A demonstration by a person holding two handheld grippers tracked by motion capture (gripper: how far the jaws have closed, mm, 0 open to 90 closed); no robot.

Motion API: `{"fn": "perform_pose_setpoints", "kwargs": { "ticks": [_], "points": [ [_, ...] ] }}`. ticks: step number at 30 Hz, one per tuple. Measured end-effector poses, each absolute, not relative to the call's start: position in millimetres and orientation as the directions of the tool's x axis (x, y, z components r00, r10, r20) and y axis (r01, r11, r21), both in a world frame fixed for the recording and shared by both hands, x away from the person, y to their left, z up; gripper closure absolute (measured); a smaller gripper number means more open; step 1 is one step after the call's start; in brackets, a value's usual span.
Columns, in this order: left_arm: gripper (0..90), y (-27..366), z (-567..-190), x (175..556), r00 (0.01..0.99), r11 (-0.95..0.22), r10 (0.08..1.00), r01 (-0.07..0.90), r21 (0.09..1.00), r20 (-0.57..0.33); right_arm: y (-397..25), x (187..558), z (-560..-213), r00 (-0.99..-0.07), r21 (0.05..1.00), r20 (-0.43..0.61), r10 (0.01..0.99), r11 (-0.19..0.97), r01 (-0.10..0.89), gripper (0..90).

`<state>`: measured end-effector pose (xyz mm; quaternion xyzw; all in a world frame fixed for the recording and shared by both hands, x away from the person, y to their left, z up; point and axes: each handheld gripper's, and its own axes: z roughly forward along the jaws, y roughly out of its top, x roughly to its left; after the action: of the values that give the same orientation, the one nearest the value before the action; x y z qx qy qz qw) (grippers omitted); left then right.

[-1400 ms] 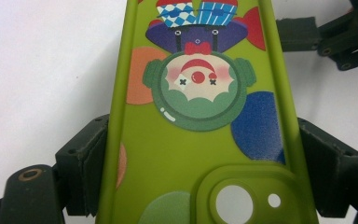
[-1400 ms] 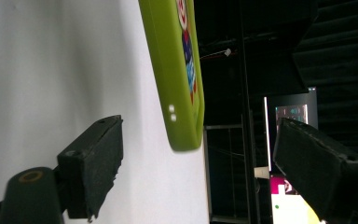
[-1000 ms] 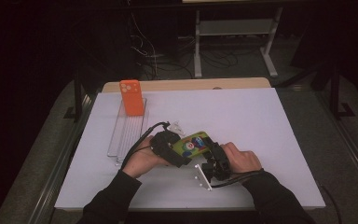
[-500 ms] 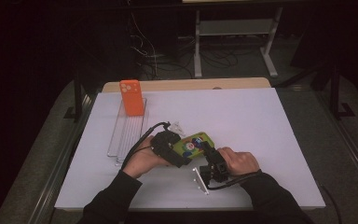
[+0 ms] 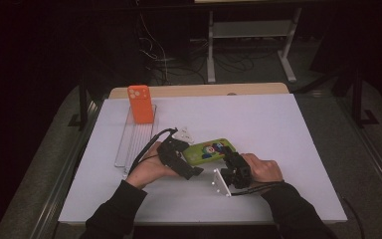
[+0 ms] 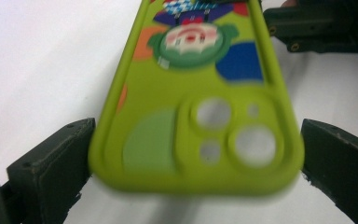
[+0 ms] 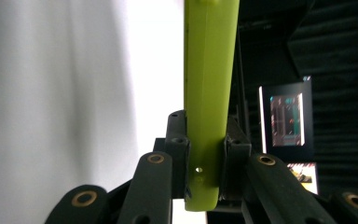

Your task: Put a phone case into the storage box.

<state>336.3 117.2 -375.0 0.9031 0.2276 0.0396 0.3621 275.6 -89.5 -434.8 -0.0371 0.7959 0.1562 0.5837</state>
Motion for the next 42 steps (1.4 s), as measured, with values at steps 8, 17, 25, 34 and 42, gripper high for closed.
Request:
{"fn": "perform_pose_setpoints", "kwargs": {
  "ticks": [8,17,25,34,42],
  "points": [
    [0.0,123.4,-372.3,339.7,0.886,-0.621,0.456,0.384,0.683,-0.084,-109.7,288.2,-421.9,-0.478,0.456,-0.806,0.348,0.881,-0.128,75.7],
    [0.0,127.7,-370.5,341.8,0.882,-0.635,0.469,0.374,0.676,-0.047,-124.9,297.2,-411.4,-0.620,0.703,-0.542,0.568,0.711,0.037,75.7],
    [0.0,128.0,-372.0,342.0,0.869,-0.610,0.490,0.395,0.687,-0.064,-135.0,304.1,-405.8,-0.694,0.834,-0.257,0.672,0.517,0.192,75.7],
    [0.0,130.8,-371.7,344.2,0.868,-0.608,0.492,0.395,0.688,-0.064,-146.3,314.5,-407.4,-0.688,0.866,0.054,0.723,0.309,0.393,75.7],
    [0.0,132.0,-368.0,346.3,0.850,-0.542,0.517,0.415,0.731,-0.100,-148.5,317.3,-408.6,-0.664,0.853,0.170,0.728,0.229,0.468,75.7]
  ]
}}
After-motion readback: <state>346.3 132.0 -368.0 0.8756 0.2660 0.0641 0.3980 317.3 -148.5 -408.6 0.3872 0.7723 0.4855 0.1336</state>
